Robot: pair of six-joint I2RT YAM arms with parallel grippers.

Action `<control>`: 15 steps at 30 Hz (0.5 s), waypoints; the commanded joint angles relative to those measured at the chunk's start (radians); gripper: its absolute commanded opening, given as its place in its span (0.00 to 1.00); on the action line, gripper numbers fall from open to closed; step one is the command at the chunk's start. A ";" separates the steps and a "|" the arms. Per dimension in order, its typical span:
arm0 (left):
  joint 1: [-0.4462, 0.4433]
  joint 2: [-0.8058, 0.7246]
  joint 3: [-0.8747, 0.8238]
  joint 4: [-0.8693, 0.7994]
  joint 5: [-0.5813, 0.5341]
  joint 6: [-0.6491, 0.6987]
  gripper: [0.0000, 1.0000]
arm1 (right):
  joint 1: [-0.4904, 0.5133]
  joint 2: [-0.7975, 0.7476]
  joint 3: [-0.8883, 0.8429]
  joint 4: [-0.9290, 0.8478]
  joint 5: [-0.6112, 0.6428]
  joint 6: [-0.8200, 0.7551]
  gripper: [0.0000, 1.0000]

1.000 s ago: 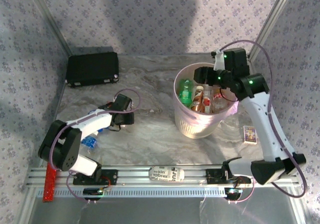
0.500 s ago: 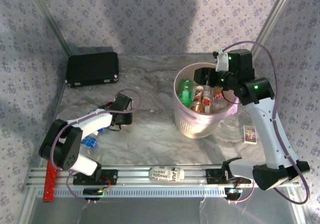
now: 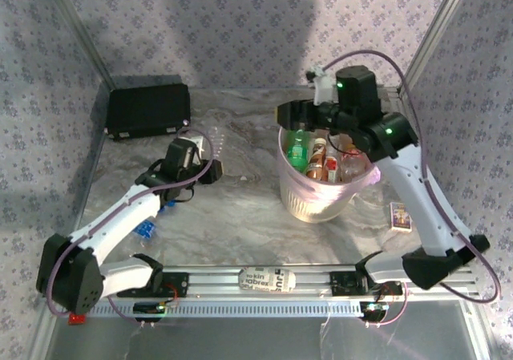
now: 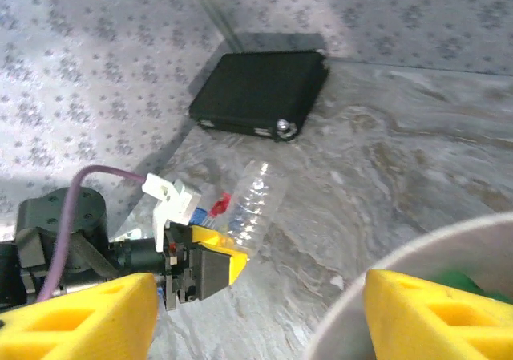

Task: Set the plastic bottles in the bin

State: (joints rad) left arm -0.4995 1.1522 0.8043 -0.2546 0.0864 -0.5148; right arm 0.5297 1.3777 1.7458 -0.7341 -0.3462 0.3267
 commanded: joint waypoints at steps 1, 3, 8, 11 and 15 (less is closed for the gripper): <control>-0.008 -0.068 0.031 0.094 0.093 -0.034 0.43 | 0.067 0.077 0.077 0.031 0.028 0.005 0.75; -0.010 -0.098 0.030 0.128 0.115 -0.040 0.42 | 0.103 0.128 0.118 0.027 0.037 0.003 0.79; -0.017 -0.141 0.025 0.215 0.155 -0.051 0.42 | 0.160 0.239 0.200 0.021 0.040 0.023 0.91; -0.023 -0.143 0.028 0.258 0.186 -0.058 0.42 | 0.183 0.303 0.228 0.038 0.019 0.031 0.94; -0.032 -0.141 0.039 0.276 0.204 -0.064 0.42 | 0.184 0.371 0.259 0.043 0.006 0.051 0.94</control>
State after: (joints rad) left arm -0.5205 1.0237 0.8070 -0.0467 0.2470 -0.5674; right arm 0.7136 1.7199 1.9648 -0.7040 -0.3283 0.3531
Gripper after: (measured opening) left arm 0.415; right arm 0.941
